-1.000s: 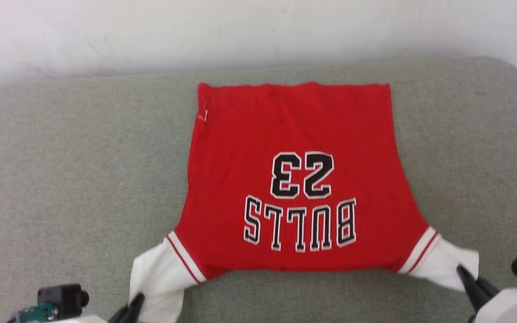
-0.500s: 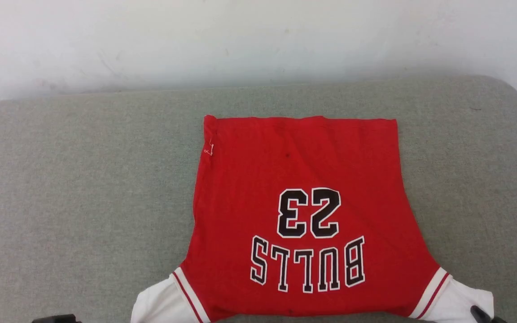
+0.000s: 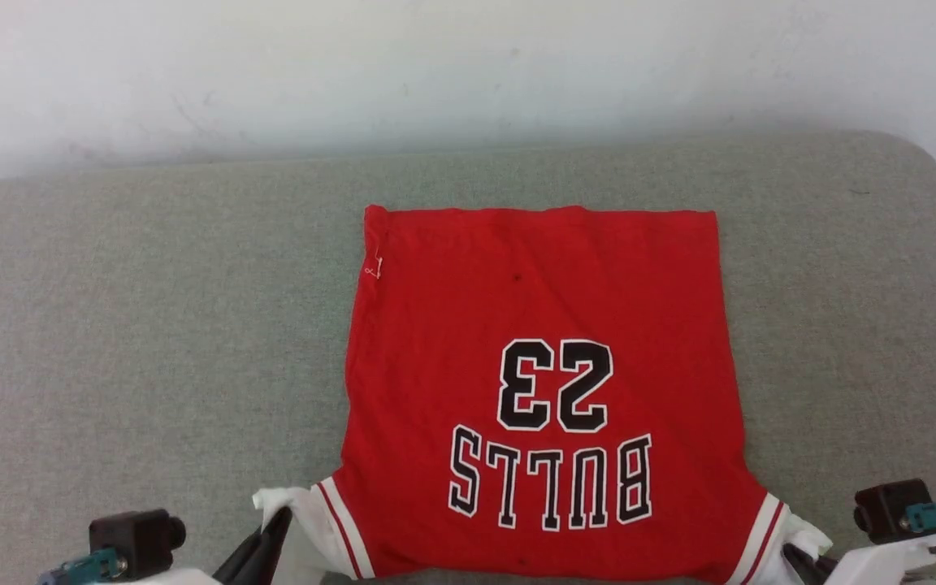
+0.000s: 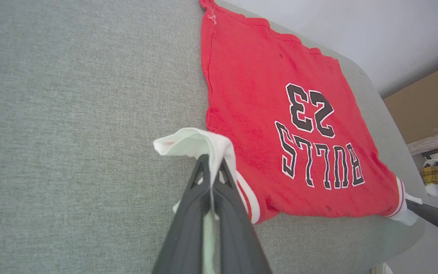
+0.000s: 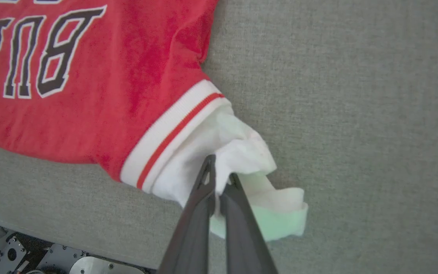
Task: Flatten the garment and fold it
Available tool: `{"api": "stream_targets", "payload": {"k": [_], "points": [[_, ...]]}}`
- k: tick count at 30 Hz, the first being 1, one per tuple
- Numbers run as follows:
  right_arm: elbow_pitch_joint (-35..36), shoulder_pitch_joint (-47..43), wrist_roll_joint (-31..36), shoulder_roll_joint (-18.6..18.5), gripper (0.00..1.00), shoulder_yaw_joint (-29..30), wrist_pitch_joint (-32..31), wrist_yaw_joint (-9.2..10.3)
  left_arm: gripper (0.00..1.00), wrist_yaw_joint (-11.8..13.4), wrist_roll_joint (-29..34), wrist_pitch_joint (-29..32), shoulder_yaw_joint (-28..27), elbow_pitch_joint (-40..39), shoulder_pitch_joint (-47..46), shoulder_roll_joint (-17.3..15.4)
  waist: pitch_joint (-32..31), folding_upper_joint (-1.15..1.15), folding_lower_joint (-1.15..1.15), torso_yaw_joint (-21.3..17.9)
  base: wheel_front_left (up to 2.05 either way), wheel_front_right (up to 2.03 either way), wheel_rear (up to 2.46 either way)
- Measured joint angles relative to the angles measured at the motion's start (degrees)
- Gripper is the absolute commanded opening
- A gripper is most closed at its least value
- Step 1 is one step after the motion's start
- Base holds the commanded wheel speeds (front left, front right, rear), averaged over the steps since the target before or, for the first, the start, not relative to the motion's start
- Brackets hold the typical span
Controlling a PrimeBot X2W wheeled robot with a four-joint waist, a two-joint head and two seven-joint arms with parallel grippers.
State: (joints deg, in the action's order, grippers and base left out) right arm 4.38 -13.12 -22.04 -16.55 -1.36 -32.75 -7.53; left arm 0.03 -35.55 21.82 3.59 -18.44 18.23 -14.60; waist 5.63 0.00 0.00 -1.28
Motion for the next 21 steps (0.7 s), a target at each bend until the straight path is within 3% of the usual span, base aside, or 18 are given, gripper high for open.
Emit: {"api": "stream_targets", "payload": {"k": [3, 4, 5, 10, 16, 21], "points": [[-5.1, 2.5, 0.4, 0.2, 0.25, -1.2, 4.2, 0.00, 0.00, -0.5, 0.7, -0.7, 0.5, 0.6, -1.1, 0.0, 0.6, 0.00, 0.00, 0.2, 0.00, 0.00, 0.00], [-6.4, 3.0, 0.4, 0.2, 0.92, -1.4, 5.3, 0.00, 0.00, -0.5, 0.9, -1.0, 0.6, 0.7, -1.4, 0.0, 0.8, 0.00, 0.00, 0.2, 0.00, 0.00, 0.00], [-7.5, 3.5, 0.4, 0.5, 1.00, -1.4, 6.7, 0.00, 0.00, -0.5, 1.0, -1.3, 0.6, 0.8, -1.4, 0.0, 1.0, 0.00, 0.01, 0.2, 0.00, 0.00, 0.00], [-6.8, 4.0, -1.8, 2.6, 1.00, 2.0, 9.1, 0.00, 0.00, -0.6, 1.7, -2.2, 0.9, 0.8, -1.5, -0.2, 1.6, 0.00, 0.00, 0.3, 0.00, 0.00, 0.00], [11.7, 5.4, -3.6, 2.0, 1.00, 10.5, 5.0, 0.00, 0.00, -0.9, 1.9, -2.8, 1.3, -0.8, -1.5, -0.3, 3.0, 0.00, 0.00, 0.7, 0.00, 0.00, 0.00], [19.1, 18.2, 0.9, -0.8, 1.00, 13.6, 1.4, 0.00, 0.00, -1.1, 2.4, -3.2, 1.6, -1.7, -2.0, -0.5, 5.4, 0.00, 0.00, 1.0, 0.00, 0.00, 0.00]]}}
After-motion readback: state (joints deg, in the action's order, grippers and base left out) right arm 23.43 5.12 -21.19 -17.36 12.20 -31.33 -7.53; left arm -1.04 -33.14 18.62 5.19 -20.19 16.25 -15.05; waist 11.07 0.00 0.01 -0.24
